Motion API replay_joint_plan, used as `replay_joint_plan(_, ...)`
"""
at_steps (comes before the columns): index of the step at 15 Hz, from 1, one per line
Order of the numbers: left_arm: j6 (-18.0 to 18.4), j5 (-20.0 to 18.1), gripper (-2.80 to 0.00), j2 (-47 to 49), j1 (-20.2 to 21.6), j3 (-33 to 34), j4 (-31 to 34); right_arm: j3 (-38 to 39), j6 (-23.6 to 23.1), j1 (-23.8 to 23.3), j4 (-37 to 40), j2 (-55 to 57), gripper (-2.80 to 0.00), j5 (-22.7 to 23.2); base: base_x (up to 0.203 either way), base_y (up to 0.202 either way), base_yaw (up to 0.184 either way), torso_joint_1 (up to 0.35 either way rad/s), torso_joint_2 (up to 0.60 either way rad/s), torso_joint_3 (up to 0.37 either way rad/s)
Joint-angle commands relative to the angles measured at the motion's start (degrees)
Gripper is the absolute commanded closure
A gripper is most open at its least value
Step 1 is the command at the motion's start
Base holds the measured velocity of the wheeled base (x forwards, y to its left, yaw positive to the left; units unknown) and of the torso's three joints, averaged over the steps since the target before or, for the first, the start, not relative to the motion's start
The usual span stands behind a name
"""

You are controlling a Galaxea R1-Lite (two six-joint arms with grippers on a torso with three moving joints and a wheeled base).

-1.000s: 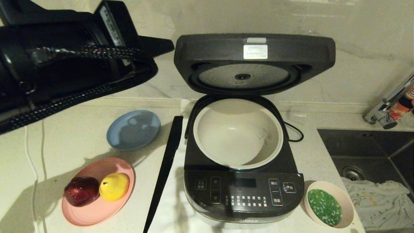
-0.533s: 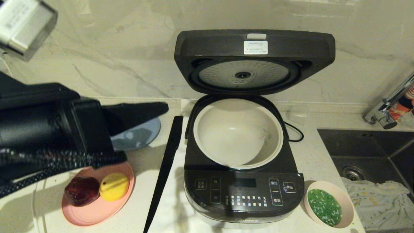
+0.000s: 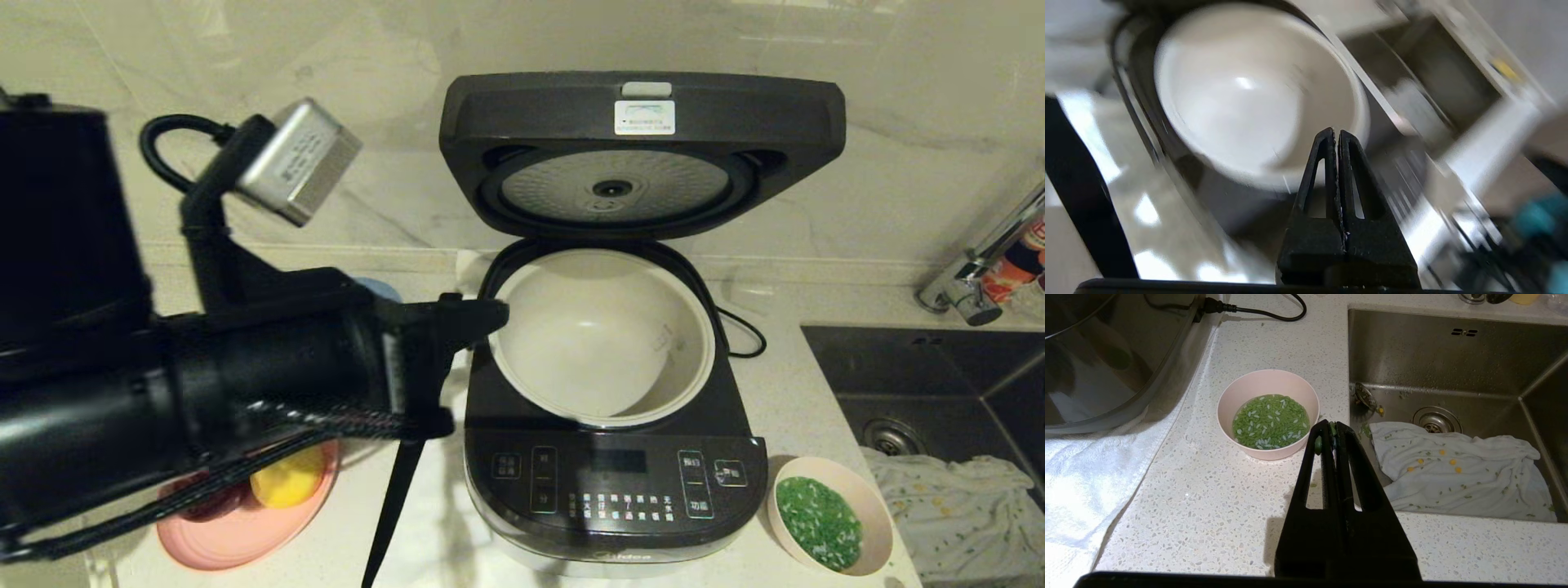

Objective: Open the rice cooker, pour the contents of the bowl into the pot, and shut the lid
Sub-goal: Open the rice cooker

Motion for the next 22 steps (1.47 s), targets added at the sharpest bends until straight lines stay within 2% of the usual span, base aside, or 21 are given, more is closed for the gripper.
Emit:
replay_joint_plan(1,-0.13,3.44,0.00,9.58,0.02,-1.98,-9.17,0.00,0.00,0.01,-0.03,-0.02,0.00,0.01,0.000,0.000,0.000,0.000,0.00,0.000)
replay_joint_plan(3,-0.10,5.17,0.00,13.01,0.04,-5.77,-10.99,0.00,0.00,0.01,-0.03,-0.02,0.00,0.01,0.000,0.000,0.000,0.000,0.00,0.000)
replay_joint_plan(6,-0.21,9.10,0.00,17.07,0.29,-15.17,-11.35,0.00,0.00,0.01,-0.03,0.04,0.00,0.01,0.000,0.000,0.000,0.000,0.00,0.000)
replay_joint_plan(11,1.22,11.75,0.00,23.17,2.62,-28.27,-11.29,0.00,0.00,0.01,-0.03,-0.02,0.00,0.01,0.000,0.000,0.000,0.000,0.00,0.000)
replay_joint_plan(18,4.75,12.34,0.00,29.63,4.75,-36.06,-11.84,0.00,0.00,0.01,-0.03,-0.02,0.00,0.01,0.000,0.000,0.000,0.000,0.00,0.000)
replay_joint_plan(22,8.31,13.40,0.00,34.17,5.53,-38.34,-19.28,0.00,0.00,0.01,-0.03,-0.02,0.00,0.01,0.000,0.000,0.000,0.000,0.00,0.000)
